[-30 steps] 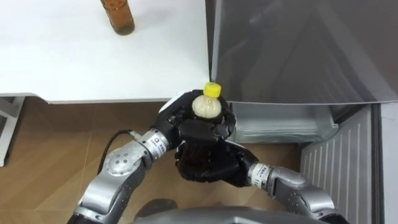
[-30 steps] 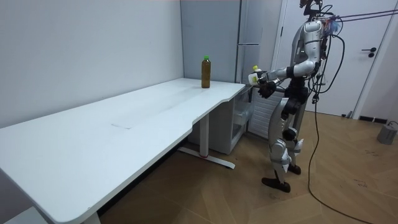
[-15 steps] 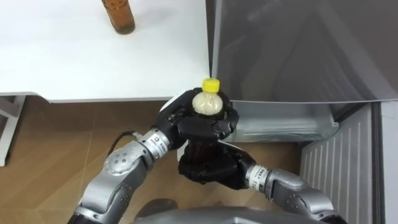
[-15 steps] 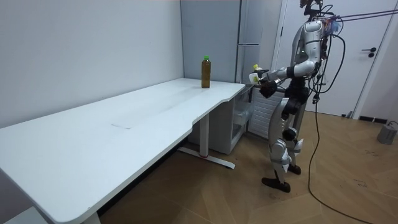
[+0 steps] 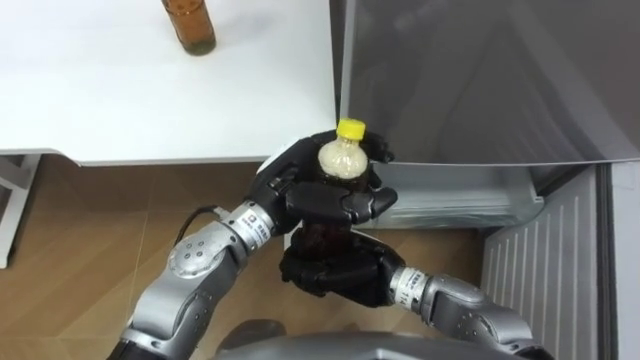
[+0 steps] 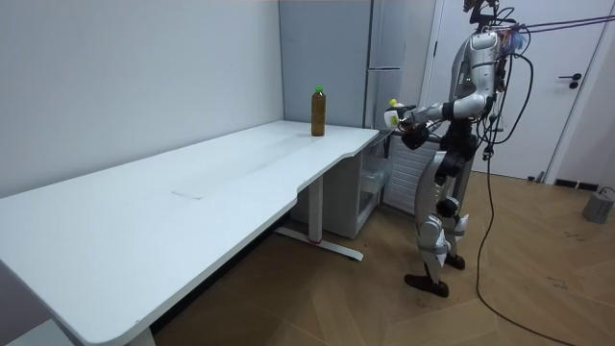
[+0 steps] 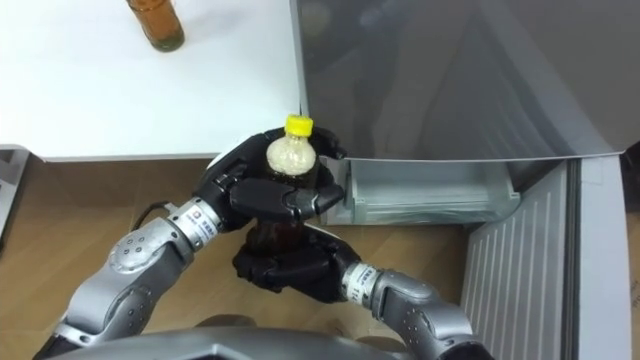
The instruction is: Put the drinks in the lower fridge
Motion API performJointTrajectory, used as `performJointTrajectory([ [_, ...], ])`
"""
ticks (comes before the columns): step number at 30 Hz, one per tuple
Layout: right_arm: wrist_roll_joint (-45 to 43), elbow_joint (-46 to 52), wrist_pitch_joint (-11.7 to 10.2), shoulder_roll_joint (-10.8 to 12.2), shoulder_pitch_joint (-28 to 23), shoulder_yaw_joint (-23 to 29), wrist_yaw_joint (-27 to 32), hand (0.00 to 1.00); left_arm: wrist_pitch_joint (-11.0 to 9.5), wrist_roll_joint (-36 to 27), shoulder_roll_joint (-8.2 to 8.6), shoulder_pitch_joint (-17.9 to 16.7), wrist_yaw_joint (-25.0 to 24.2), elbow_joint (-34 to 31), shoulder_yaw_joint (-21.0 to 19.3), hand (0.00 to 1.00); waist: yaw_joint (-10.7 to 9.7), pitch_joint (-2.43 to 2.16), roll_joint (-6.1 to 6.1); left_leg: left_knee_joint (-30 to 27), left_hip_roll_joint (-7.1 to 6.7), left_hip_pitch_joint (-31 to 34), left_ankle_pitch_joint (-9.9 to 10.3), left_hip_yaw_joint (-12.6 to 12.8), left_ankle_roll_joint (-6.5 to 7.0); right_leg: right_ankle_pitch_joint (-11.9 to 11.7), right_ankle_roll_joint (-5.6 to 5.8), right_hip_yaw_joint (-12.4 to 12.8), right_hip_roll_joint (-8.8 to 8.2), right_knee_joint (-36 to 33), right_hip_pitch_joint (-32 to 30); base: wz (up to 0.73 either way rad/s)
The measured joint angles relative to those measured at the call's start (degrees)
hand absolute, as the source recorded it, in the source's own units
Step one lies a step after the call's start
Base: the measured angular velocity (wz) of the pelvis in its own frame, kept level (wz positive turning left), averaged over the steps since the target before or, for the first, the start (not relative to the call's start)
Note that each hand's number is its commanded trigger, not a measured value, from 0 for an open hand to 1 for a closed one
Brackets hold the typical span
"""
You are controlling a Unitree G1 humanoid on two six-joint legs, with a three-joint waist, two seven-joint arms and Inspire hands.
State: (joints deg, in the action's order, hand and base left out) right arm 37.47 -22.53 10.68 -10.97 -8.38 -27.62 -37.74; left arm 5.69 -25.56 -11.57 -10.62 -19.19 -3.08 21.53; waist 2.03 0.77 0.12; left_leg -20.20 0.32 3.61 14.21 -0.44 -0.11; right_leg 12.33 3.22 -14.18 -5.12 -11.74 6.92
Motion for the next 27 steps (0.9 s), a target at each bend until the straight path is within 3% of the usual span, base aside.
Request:
performJointTrajectory([
  [7,0.1,0.0,0.0,0.0,0.0,0.7,-1.6,1.0,-0.5,0.3,0.86,0.0,-0.1,0.0,-0.5,0.0,0.0,0.09,-0.04,0.5,0.01,-0.3,0.0,0.0,-0.06,0.0,0.0,0.1,0.0,0.0,0.1,0.0],
  [12,0.1,0.0,0.0,0.0,0.3,1.3,-3.2,1.0,-1.0,0.3,1.13,0.0,-0.6,-0.4,-0.6,0.0,0.0,0.78,-0.29,0.3,0.01,-0.3,-0.1,0.2,-0.05,0.0,0.0,0.5,0.0,0.1,0.3,0.0],
  [16,0.2,0.0,-0.1,0.0,0.4,1.3,-3.3,1.0,-1.0,0.4,1.12,0.0,-0.4,-0.8,-0.8,0.0,0.0,0.83,-0.37,0.5,0.01,-0.3,-0.1,0.2,-0.04,0.0,0.0,0.5,0.01,0.1,0.3,0.0],
  [27,0.5,0.0,-0.1,0.0,0.4,2.0,-7.1,1.0,-0.9,1.4,-0.76,0.0,0.0,-7.7,-1.7,0.0,0.0,0.81,-0.33,-0.5,0.06,0.0,-0.1,0.2,-0.04,0.0,0.0,0.5,0.02,0.1,0.4,0.0],
])
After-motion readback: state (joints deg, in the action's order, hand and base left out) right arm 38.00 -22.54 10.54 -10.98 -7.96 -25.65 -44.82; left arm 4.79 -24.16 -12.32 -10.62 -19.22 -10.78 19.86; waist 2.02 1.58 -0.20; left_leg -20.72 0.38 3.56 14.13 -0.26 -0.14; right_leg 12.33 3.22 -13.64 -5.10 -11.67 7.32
